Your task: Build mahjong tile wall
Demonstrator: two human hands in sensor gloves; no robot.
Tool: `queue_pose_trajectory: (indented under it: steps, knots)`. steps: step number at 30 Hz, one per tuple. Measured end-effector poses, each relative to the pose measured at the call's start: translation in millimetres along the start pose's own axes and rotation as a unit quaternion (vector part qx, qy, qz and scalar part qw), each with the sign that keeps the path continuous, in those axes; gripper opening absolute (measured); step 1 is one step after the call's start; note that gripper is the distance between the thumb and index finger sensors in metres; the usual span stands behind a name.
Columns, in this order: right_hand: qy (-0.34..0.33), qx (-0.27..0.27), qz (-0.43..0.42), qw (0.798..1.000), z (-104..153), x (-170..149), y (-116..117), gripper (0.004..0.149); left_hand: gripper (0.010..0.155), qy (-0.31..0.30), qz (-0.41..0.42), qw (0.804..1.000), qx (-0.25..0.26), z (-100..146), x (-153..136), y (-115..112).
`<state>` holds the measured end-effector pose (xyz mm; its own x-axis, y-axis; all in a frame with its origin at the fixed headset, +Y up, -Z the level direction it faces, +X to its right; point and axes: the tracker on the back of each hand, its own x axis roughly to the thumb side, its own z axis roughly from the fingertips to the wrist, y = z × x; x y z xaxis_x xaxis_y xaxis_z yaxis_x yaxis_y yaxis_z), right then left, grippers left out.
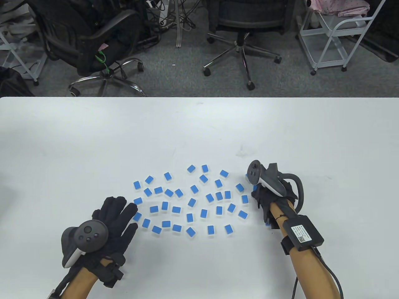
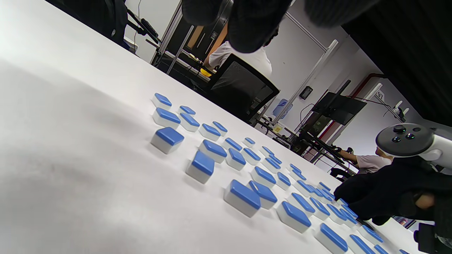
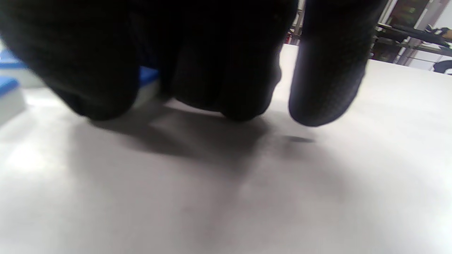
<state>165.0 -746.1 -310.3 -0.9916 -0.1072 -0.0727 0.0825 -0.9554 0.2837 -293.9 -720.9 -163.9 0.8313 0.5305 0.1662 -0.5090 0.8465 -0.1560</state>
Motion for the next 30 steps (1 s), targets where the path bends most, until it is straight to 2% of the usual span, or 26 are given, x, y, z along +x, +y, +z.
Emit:
queue_pose_trajectory:
  steps: [2, 4, 7, 10, 12, 19, 30]
  knots:
    - [-0.010, 0.015, -0.015, 1.000, 0, -8, 1, 0.054, 0.066, -0.001, 0.001, 1.000, -0.001, 0, 0, 0]
    - [-0.006, 0.043, -0.054, 0.998, -1, -29, 4, 0.054, 0.067, -0.001, 0.001, 1.000, -0.002, 0, 0, 0]
    - [0.009, 0.059, -0.077, 0.995, 7, -60, 9, 0.053, 0.066, -0.003, 0.002, 1.000, -0.001, 1, 0, 0]
    - [-0.001, 0.066, -0.077, 0.995, 21, -82, 15, 0.052, 0.067, -0.002, 0.003, 1.000, 0.000, 0, 0, 0]
    - [-0.032, 0.065, -0.069, 0.995, 39, -93, 21, 0.053, 0.067, 0.000, 0.006, 1.000, 0.000, -1, -1, 1]
    - [-0.101, -0.014, -0.021, 0.995, 77, -91, 37, 0.055, 0.067, 0.006, 0.008, 1.000, -0.004, -1, -2, -1]
    - [-0.124, -0.007, -0.038, 0.991, 82, -89, 39, 0.056, 0.067, 0.023, 0.012, 1.000, -0.012, 0, -5, -5]
